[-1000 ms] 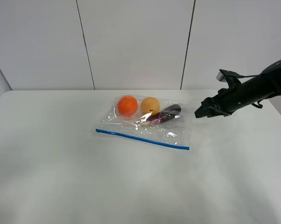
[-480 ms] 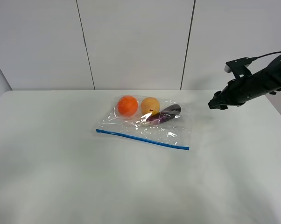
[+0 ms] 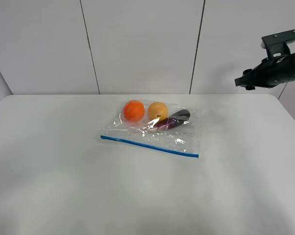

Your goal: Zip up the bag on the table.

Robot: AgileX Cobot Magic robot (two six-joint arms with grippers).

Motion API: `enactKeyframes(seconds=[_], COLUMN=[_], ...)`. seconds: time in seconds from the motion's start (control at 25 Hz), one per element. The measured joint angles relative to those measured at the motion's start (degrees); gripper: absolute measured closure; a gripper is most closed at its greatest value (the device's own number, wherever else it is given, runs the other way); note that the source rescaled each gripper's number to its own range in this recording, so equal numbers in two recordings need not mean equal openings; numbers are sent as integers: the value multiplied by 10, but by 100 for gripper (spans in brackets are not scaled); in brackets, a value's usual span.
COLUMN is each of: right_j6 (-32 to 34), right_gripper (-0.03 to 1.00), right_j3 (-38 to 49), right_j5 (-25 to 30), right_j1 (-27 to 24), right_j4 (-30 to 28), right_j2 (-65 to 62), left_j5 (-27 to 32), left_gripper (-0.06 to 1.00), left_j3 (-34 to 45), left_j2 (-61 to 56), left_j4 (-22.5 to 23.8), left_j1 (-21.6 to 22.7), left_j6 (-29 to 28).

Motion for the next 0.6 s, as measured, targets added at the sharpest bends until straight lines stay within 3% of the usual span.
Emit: enactKeyframes(seconds=[0.08, 0.16, 0.32, 0.6], right_j6=[101, 146, 168, 158], right_gripper=[25, 25, 25, 25], right_j3=[0, 0, 0, 0], right_j5=[17, 42, 93, 122], right_j1=[-7, -10, -11, -12], right_j4=[-2, -2, -2, -5], right_j2=[-2, -2, -7, -87], left_j5=[0, 0, 0, 0], left_gripper=[13, 13, 13, 13], left_j3=[0, 0, 0, 0], left_j2=[0, 0, 0, 0], left_j4=[0, 0, 0, 0], left_j1=[0, 0, 0, 0], left_j6=[0, 0, 0, 0])
